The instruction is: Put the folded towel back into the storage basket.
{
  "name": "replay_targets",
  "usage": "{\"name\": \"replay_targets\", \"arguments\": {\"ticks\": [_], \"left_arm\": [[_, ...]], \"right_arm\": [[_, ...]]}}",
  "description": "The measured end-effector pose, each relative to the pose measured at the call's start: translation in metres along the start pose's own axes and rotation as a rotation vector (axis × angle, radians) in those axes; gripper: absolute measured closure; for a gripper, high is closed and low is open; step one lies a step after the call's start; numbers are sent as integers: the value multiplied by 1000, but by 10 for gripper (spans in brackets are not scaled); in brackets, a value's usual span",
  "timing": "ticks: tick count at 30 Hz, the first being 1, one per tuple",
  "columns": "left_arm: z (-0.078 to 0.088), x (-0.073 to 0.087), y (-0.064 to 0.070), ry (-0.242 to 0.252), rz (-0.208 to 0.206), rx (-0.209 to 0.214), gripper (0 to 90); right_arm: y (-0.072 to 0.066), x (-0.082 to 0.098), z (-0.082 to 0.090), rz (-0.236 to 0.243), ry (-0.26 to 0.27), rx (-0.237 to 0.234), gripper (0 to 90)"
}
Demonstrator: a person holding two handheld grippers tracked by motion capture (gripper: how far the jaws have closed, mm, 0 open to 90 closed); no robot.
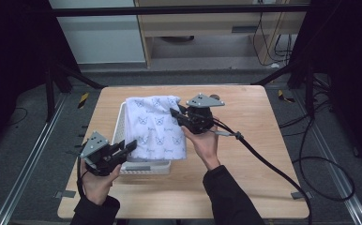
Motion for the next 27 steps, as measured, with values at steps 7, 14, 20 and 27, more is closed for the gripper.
{"name": "replay_targets", "arguments": {"ticks": [7,14,20,27], "left_arm": [[1,2,-17,-2,20,-36,742],[2,4,-35,-5,49,-60,742],[0,7,-45,-16,55,-76,742],[-3,11,-53,-26,59,-96,742]], "right_arm": [[-7,-3,-23,13,-11,-2,730],[-13,-4,-39,13,-12,-6,730],[-11,1,-51,-10,-14,-17,730],[-10,8,-62,-32,-18,-23,730]]}}
Point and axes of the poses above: each handheld gripper's, and its own axes: z roughly backward along the jaws, x roughly out of its underside, y roughly to its right, the point moved 8 cm from there along -z, roughly forward along the jaws, and after that the axes turned 2 degrees about -z, right-handed, at the moved point
